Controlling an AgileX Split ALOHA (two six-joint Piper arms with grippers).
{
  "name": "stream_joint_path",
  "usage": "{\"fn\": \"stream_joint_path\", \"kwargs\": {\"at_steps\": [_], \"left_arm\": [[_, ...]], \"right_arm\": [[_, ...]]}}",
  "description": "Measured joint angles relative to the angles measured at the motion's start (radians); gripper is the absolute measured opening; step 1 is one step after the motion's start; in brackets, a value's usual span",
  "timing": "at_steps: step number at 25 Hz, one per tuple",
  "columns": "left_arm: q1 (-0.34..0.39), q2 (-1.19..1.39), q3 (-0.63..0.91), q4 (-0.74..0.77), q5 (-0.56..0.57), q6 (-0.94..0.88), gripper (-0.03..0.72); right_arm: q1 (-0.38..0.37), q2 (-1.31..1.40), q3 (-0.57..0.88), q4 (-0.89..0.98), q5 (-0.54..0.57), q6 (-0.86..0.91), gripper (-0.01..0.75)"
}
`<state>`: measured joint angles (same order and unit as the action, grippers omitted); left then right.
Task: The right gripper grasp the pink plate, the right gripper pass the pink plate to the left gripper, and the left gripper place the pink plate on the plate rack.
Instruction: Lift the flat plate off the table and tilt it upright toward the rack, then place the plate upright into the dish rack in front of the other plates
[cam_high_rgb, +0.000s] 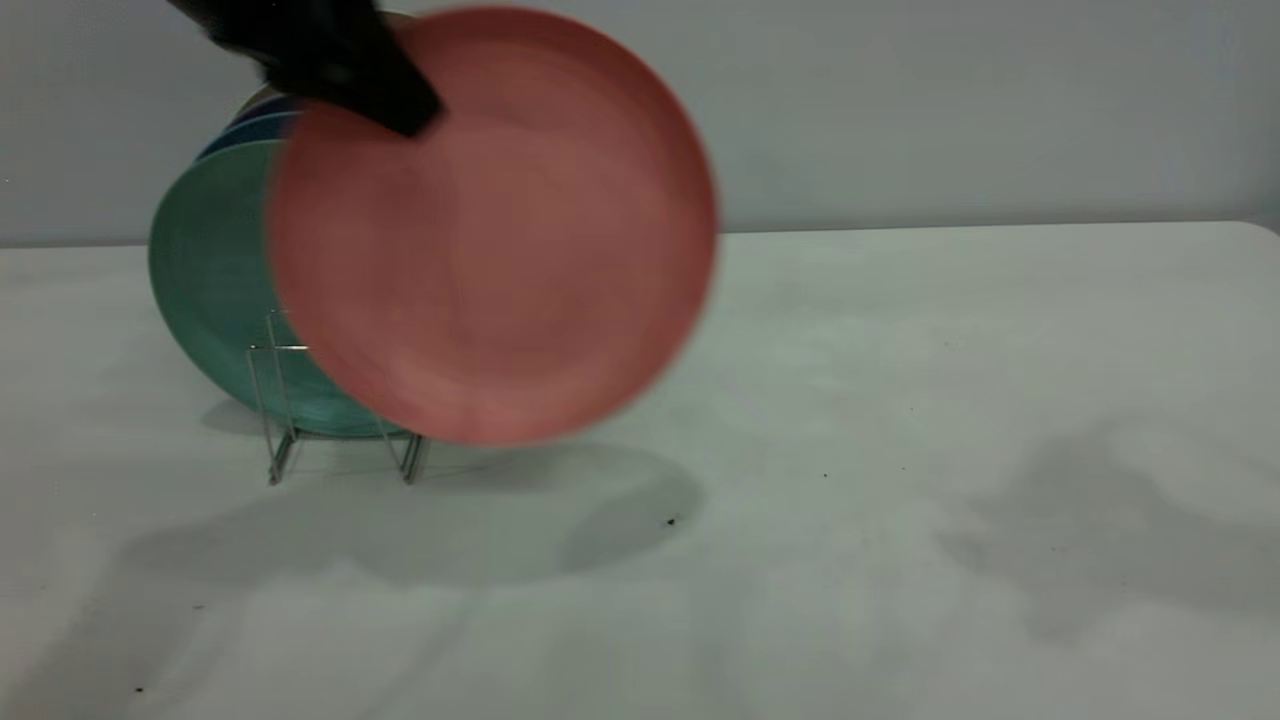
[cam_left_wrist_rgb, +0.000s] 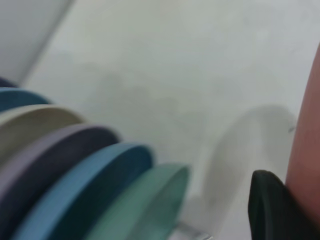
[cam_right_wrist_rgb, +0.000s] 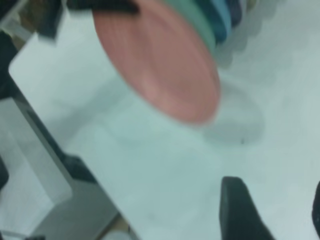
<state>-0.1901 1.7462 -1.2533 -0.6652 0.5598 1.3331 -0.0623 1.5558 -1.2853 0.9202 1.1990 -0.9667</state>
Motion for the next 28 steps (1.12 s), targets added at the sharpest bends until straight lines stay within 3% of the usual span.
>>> {"fn": "stream_joint_path", "kwargs": {"at_steps": [7,14,19,28], "left_arm": [[0.124,-0.071,0.000,0.008,0.014,0.342,0.070],[0.148,-0.071,0.000,0.011,-0.018,0.635,0.070],[0.148,-0.071,0.000,0.005,-0.094,0.712,0.070],[0.148,-0.067,0.000,0.012,-0.091,0.747,0.070]], "right_arm": [[0.002,-0.285,0.270,-0.057,0.005,0.052,0.320],[0.002,-0.585,0.558,-0.137,-0.021,0.138,0.320],[0.002,-0.805,0.685,-0.285,-0.058,0.271,0.320],[0.002,-1.160,0.792,-0.478,-0.071,0.444,0.320]]}}
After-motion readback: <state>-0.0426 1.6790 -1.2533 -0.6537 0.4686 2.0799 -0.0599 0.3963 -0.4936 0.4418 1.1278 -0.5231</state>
